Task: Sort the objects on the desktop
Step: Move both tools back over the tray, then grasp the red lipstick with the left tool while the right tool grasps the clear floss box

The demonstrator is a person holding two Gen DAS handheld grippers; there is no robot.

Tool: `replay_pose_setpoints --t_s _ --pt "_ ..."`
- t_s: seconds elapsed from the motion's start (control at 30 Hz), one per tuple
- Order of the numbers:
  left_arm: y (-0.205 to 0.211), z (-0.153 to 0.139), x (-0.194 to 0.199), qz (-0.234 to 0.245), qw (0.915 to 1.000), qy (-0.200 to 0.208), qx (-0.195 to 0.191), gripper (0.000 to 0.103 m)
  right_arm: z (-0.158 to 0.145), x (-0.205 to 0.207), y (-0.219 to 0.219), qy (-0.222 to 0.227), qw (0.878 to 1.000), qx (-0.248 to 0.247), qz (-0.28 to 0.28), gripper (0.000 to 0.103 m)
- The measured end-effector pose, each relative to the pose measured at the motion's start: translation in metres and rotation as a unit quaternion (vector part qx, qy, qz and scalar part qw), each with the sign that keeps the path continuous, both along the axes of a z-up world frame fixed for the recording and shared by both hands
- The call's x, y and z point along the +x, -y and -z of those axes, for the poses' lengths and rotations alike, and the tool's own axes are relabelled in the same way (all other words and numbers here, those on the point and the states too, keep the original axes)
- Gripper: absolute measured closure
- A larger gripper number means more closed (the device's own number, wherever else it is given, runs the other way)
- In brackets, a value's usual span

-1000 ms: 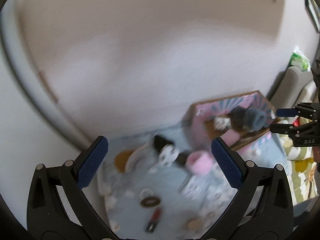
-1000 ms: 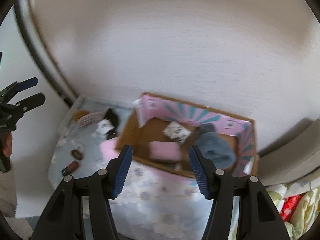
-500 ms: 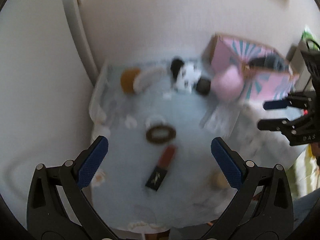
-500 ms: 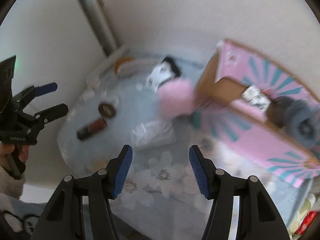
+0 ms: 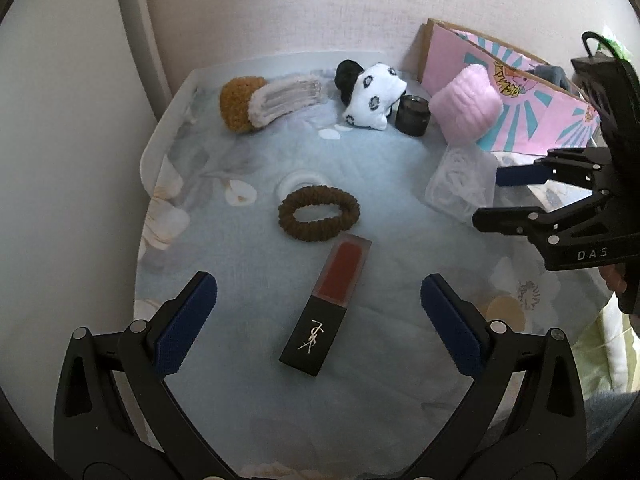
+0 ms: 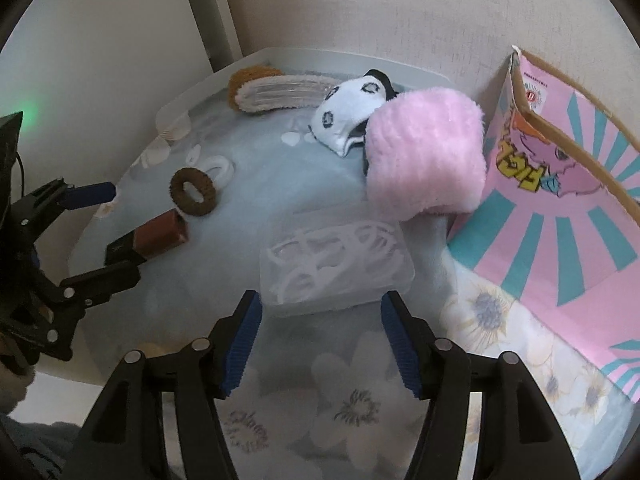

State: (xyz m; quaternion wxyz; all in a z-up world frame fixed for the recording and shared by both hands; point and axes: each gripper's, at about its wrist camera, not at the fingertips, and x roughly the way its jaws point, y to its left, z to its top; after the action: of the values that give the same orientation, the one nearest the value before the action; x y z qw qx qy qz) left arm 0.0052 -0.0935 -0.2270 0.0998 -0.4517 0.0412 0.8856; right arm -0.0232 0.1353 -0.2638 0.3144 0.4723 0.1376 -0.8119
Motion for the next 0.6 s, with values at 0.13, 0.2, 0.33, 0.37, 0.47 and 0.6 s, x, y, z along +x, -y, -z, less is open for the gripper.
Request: replay_pose_setpoints --t_s 0.13,0.2,0.33,0.37,0.47,0.6 --pt "0.002 0.000 -0.001 0.003 1.0000 -0.001 0.000 0.002 -0.003 -0.001 -0.001 -0.015 1.000 -0.003 0.007 0.032" --pt "0.003 0.002 -0.003 0.002 1.0000 0.001 0.002 0.002 -0.003 -0.004 -0.003 -0.016 1.000 -0.008 0.016 0.022" --pt "0.004 0.006 -0.006 0.000 1.0000 0.006 0.005 0.002 -0.001 -0.013 -0.002 -0.012 1.000 -0.007 0.020 0.022" --pt "0.003 0.008 -0.006 0.000 1.0000 0.008 0.005 0.002 -0.001 -0.014 -0.001 -0.015 1.000 -0.005 0.014 0.022" --pt "0.001 0.010 -0.003 0.002 0.9999 0.010 0.004 0.002 0.001 -0.011 0.011 -0.046 0.999 0.025 -0.015 0.022" --pt "-0.002 0.014 -0.002 0.004 0.9999 0.013 0.004 0.006 0.007 -0.008 0.022 -0.078 0.994 0.060 -0.047 0.022"
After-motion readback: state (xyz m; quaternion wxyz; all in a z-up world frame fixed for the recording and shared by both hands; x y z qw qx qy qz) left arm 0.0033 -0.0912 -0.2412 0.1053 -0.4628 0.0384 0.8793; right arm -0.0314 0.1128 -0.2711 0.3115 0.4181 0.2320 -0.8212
